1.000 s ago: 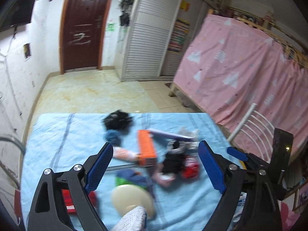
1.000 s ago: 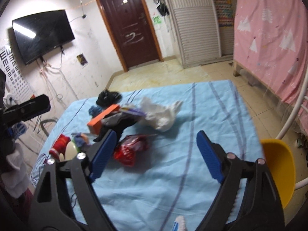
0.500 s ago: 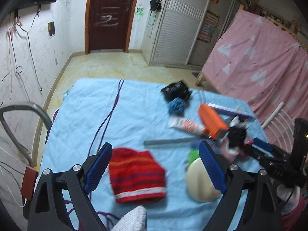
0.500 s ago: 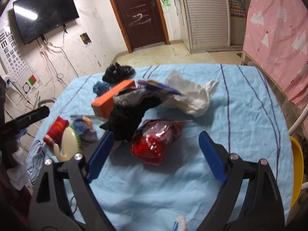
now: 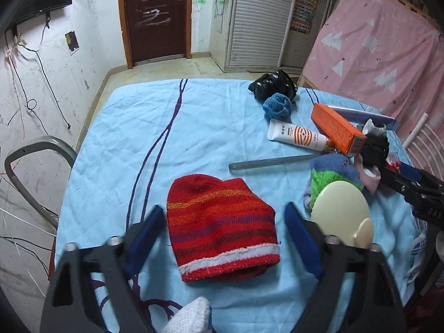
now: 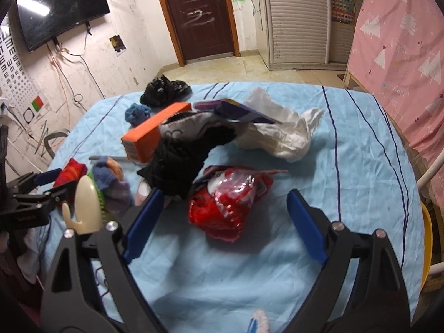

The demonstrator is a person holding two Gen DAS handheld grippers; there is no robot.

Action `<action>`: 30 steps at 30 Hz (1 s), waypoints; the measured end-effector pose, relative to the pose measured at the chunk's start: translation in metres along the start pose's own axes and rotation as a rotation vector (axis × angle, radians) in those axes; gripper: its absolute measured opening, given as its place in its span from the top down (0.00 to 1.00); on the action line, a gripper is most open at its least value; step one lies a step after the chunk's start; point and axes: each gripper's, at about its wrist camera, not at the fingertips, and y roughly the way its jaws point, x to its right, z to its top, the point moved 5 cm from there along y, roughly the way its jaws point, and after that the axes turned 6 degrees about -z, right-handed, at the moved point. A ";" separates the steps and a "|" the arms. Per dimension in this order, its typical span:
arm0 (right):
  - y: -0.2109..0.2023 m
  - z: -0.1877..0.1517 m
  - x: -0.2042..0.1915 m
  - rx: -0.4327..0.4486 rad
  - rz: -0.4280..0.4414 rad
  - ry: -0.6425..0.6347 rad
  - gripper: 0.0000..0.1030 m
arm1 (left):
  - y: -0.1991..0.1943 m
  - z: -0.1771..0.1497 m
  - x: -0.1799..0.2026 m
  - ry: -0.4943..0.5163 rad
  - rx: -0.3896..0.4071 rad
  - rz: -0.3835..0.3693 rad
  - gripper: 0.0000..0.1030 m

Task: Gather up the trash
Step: 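Grasp the red knit hat with the left tool while the right tool grasps the red plastic bag, then carry the hat and bag to the yellow bin and open both tools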

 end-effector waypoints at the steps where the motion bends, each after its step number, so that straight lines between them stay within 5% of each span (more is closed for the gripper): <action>1: 0.001 0.000 -0.001 -0.003 0.003 -0.004 0.26 | 0.000 0.000 0.000 0.003 0.003 0.009 0.43; 5: 0.005 -0.005 -0.003 -0.027 0.019 -0.021 0.67 | -0.002 0.001 0.002 0.013 0.015 0.022 0.65; 6: 0.004 -0.004 -0.004 -0.022 0.025 -0.025 0.70 | -0.003 0.001 0.001 0.011 0.019 0.028 0.67; 11: -0.005 -0.005 -0.003 0.010 0.034 -0.024 0.71 | -0.009 0.002 -0.002 -0.011 0.031 0.032 0.76; 19: -0.034 0.004 0.015 0.088 0.058 0.010 0.71 | -0.036 0.016 0.007 -0.010 0.097 0.021 0.76; 30: -0.070 0.013 0.064 0.187 0.023 0.080 0.70 | -0.062 0.042 0.065 0.074 0.171 -0.042 0.76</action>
